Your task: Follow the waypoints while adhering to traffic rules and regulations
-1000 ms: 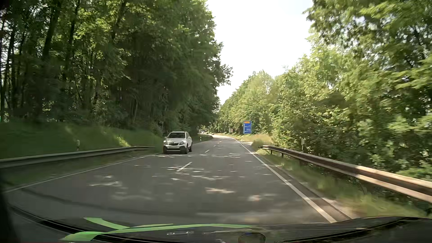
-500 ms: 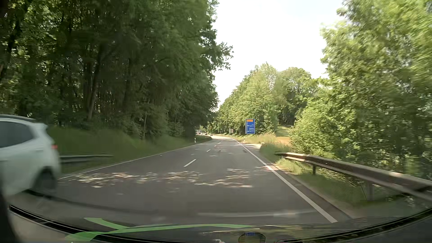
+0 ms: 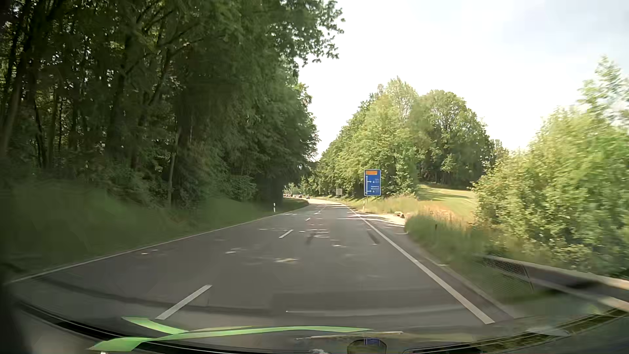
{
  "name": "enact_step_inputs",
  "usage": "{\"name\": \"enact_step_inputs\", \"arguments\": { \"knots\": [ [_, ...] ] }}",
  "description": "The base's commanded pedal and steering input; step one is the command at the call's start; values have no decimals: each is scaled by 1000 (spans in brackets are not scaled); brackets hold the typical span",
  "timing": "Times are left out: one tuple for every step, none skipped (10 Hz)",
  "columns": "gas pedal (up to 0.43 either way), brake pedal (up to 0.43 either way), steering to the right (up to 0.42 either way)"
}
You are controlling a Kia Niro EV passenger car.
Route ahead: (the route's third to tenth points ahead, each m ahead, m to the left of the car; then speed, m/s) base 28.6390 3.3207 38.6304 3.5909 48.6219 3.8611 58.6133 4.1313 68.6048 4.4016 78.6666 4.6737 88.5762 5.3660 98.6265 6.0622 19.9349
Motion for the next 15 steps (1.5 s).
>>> {"name": "enact_step_inputs", "arguments": {
  "knots": [
    [110, 0, -6],
    [110, 0, -4],
    [110, 0, -3],
    [110, 0, -3],
    [98, 0, -2],
    [98, 0, -1],
    [98, 0, -1],
    [87, 0, -1],
    [87, 0, -1],
    [87, 0, -1],
    [79, 0, 0],
    [79, 0, 0],
    [79, 0, 0],
    [67, 0, 0],
    [67, 0, 0]
  ]
}}
